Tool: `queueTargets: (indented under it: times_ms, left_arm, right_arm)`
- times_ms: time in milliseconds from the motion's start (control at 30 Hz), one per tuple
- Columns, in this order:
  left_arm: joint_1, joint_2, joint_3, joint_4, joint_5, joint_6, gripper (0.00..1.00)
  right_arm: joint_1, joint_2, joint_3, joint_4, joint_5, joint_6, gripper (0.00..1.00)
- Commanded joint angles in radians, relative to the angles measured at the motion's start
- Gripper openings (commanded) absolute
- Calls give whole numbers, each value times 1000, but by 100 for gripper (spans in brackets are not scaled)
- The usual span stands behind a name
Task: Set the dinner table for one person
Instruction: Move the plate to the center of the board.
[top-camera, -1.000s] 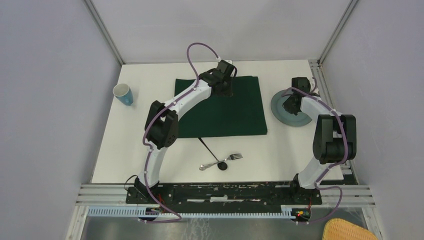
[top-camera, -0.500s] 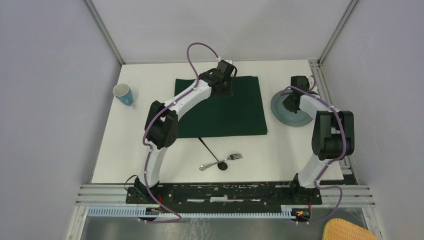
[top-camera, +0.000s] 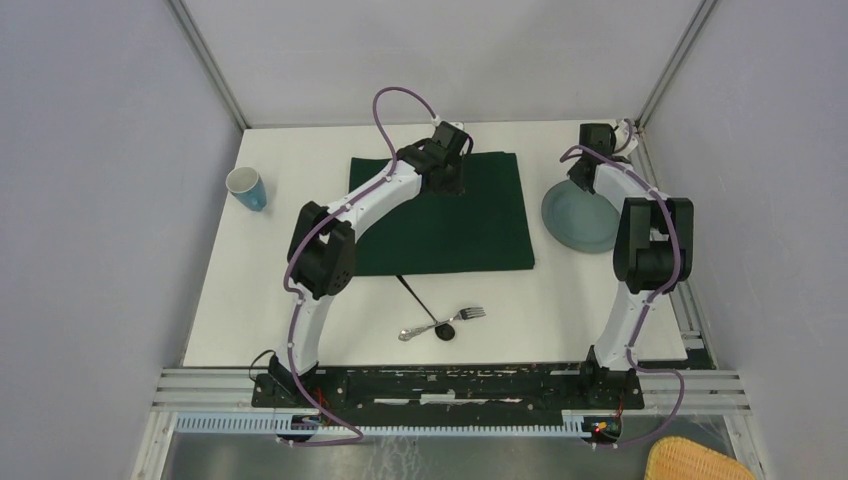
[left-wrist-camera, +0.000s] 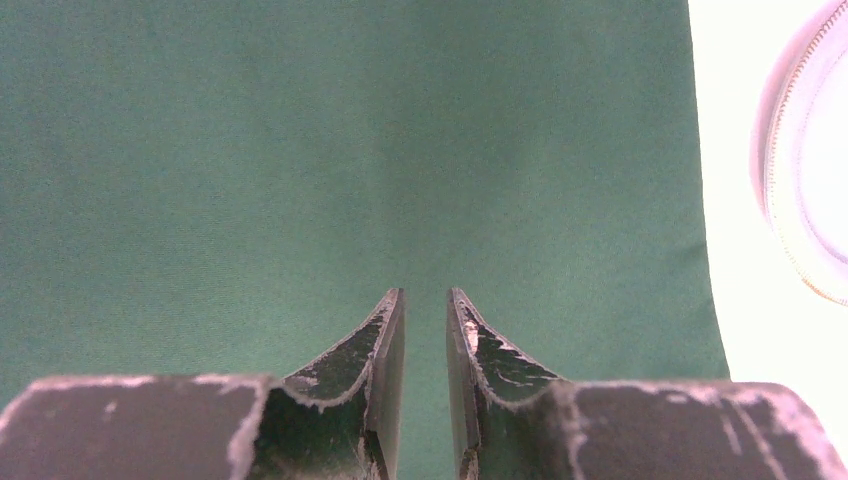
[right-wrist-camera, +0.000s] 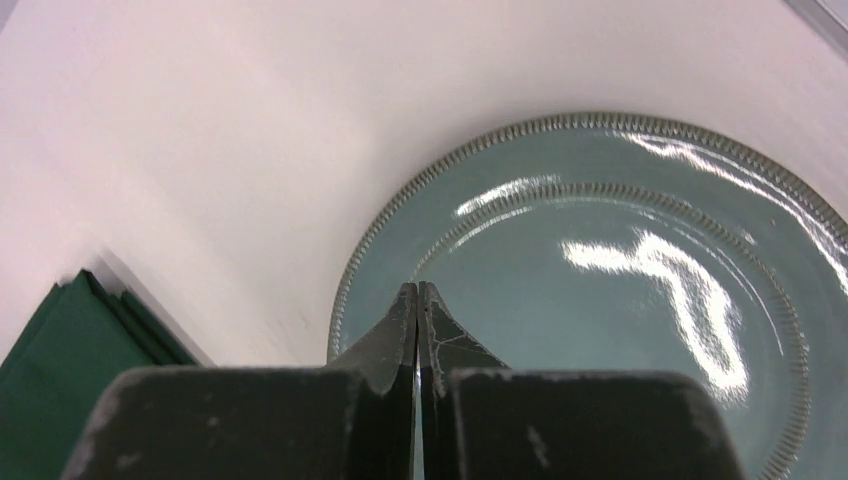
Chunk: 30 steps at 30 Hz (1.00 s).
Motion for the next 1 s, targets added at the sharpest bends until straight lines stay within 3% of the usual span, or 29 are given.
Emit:
queueTargets:
  times_ms: [0, 967]
  left_arm:
    - [-4, -84, -4, 27, 4, 21, 28]
    - [-2, -67, 76, -17, -1, 24, 28]
  right_arm:
    - [-6, 57, 103, 23, 77, -26, 0]
    - [-94, 266, 332, 30, 50, 12, 0]
